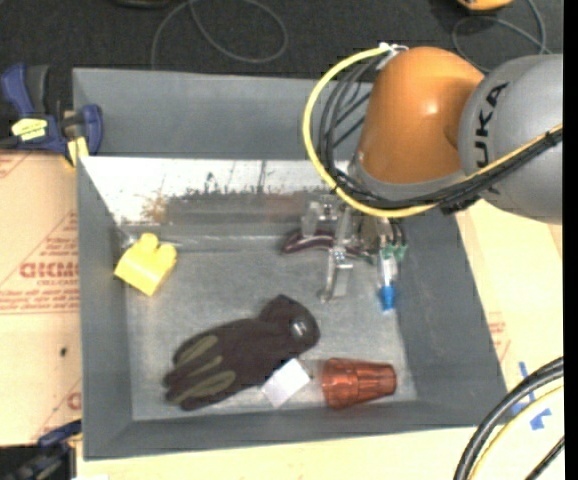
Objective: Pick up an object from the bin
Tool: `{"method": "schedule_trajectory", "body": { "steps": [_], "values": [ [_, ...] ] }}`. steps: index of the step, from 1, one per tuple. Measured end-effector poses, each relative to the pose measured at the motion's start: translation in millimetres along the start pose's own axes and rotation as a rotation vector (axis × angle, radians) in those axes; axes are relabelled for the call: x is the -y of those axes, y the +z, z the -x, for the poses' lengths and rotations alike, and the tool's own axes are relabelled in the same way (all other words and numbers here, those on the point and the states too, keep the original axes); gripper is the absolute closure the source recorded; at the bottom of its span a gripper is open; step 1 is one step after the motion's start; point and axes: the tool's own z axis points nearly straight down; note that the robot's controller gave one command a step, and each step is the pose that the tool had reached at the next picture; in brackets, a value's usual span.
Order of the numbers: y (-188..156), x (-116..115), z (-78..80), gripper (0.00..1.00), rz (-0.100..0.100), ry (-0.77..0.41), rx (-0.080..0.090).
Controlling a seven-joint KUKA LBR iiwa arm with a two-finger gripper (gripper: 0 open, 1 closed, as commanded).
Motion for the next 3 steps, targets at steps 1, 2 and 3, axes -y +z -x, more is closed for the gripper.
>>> {"method": "schedule_trajectory", "body": {
  "steps": [1, 2, 3],
  "values": [
    [-5.0, 0.0, 1.3, 0.0, 0.0, 0.0, 0.009],
    [21.7, -7.4, -28.6, 0.0, -0.001, -0.055, 0.013],
    [70.3, -6.2, -86.5, 0.0, -0.001, -0.129, 0.011]
  ]
}}
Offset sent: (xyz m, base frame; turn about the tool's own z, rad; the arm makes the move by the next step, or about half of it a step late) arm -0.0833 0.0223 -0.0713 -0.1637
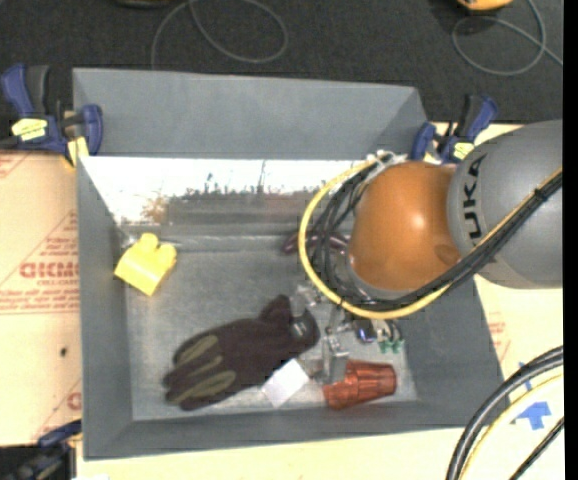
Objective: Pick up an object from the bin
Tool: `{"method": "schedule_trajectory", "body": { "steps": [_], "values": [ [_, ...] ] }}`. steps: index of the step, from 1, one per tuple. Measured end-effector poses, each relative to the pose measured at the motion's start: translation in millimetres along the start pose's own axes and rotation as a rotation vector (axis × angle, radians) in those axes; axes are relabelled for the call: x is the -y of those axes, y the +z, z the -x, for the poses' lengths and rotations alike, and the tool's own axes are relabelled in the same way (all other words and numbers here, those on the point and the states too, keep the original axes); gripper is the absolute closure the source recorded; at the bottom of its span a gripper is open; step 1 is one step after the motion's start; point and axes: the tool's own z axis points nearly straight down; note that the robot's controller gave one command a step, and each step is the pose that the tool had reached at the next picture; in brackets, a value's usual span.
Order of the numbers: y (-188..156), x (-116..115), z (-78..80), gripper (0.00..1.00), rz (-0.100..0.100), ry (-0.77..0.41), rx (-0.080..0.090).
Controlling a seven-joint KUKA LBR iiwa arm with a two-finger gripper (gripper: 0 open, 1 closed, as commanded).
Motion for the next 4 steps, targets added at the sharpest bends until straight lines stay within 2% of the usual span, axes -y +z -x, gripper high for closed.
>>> {"method": "schedule_trajectory", "body": {
  "steps": [1, 2, 3, 4],
  "values": [
    [26.8, -9.6, -2.5, 0.0, -0.001, -0.091, -0.002],
    [44.8, -14.3, 15.3, 0.0, 0.0, -0.101, 0.003],
    [60.0, -6.6, 17.2, 0.0, 0.0, 0.203, 0.0],
    [64.3, -11.7, 21.7, 0.0, 0.0, 0.379, 0.003]
  ]
}}
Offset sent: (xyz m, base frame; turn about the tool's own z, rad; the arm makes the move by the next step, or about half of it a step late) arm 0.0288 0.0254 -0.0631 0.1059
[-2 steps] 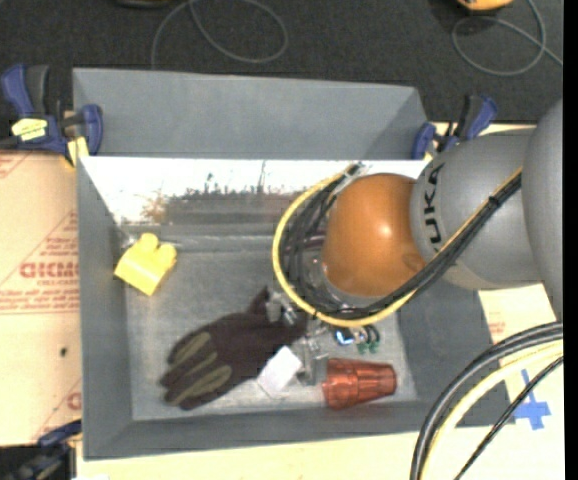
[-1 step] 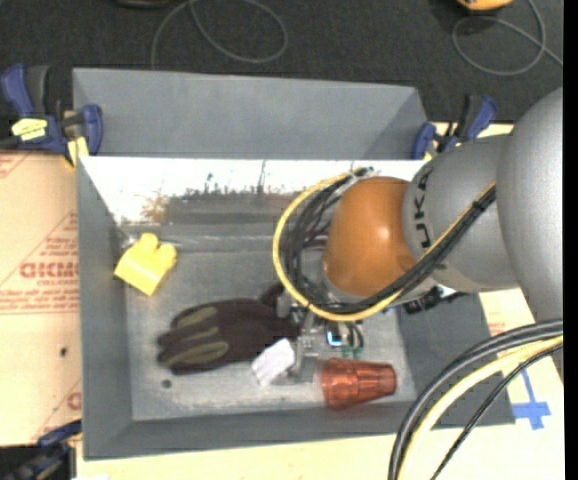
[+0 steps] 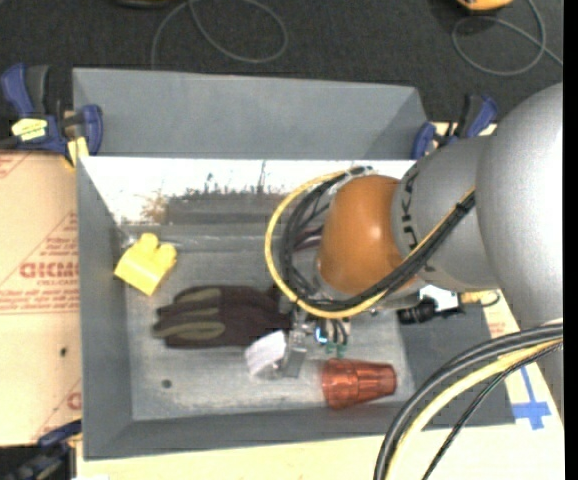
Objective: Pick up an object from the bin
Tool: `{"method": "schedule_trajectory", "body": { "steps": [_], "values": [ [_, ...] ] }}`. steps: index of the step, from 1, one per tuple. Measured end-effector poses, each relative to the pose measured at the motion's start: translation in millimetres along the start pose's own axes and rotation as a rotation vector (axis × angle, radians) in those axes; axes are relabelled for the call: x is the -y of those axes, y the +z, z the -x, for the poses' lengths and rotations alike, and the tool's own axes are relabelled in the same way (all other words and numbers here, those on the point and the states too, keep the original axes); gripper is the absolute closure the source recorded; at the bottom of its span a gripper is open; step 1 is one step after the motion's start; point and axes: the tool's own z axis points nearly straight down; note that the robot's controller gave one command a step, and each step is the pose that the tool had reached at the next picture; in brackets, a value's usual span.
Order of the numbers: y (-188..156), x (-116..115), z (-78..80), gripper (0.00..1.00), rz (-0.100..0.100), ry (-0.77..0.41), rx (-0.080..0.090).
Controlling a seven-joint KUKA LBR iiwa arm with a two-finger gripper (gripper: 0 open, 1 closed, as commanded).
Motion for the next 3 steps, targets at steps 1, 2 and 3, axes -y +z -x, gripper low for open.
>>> {"method": "schedule_trajectory", "body": {
  "steps": [1, 2, 3],
  "values": [
    [9.7, -55.7, 67.2, 1.0, 0.0, -0.636, 0.006],
    [9.8, -55.4, 67.2, 1.0, 0.001, -0.633, 0.005],
    [10.0, -55.3, 67.2, 1.0, 0.001, -0.632, 0.005]
  ]
}}
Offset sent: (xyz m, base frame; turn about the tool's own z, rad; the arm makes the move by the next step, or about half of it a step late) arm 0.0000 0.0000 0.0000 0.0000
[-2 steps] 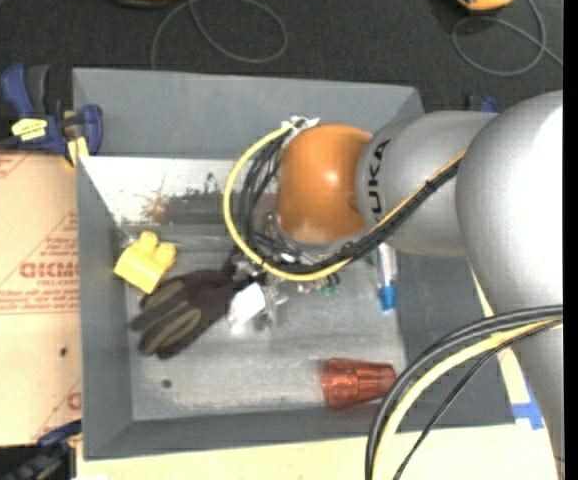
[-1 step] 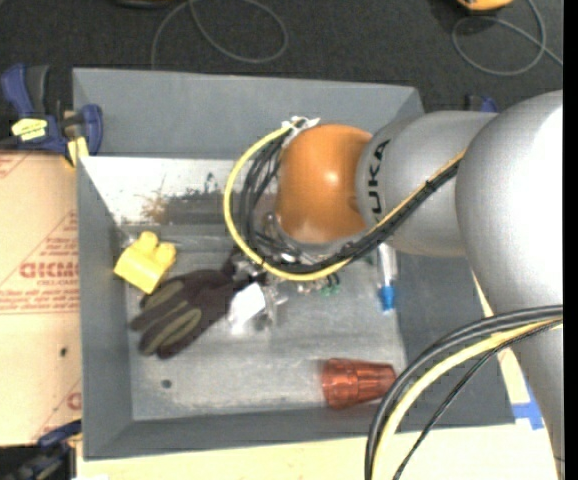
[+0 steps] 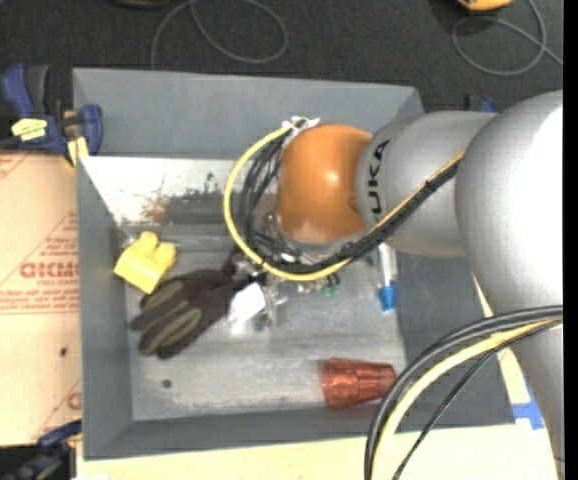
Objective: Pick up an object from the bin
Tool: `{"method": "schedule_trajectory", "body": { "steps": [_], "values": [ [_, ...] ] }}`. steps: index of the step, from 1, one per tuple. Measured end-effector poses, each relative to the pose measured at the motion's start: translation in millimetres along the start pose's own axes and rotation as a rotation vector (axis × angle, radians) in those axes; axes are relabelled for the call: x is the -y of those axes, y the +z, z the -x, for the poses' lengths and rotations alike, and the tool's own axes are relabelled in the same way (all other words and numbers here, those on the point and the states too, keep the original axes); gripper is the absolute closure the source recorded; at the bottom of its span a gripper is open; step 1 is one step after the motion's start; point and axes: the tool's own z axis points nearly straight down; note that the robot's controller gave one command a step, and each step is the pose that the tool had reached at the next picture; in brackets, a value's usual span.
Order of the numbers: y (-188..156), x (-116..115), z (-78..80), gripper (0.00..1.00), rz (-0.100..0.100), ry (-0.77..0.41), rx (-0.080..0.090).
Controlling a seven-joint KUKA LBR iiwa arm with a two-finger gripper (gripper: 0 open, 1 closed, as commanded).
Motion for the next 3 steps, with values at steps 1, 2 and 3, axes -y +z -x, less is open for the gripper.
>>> {"method": "schedule_trajectory", "body": {
  "steps": [1, 2, 3],
  "values": [
    [0.2, 0.1, -0.1, 1.0, 0.0, 0.001, 0.0],
    [0.6, 0.1, -0.2, 1.0, 0.0, 0.003, -0.001],
    [1.0, 0.0, -0.4, 1.0, 0.001, 0.004, -0.001]
  ]
}}
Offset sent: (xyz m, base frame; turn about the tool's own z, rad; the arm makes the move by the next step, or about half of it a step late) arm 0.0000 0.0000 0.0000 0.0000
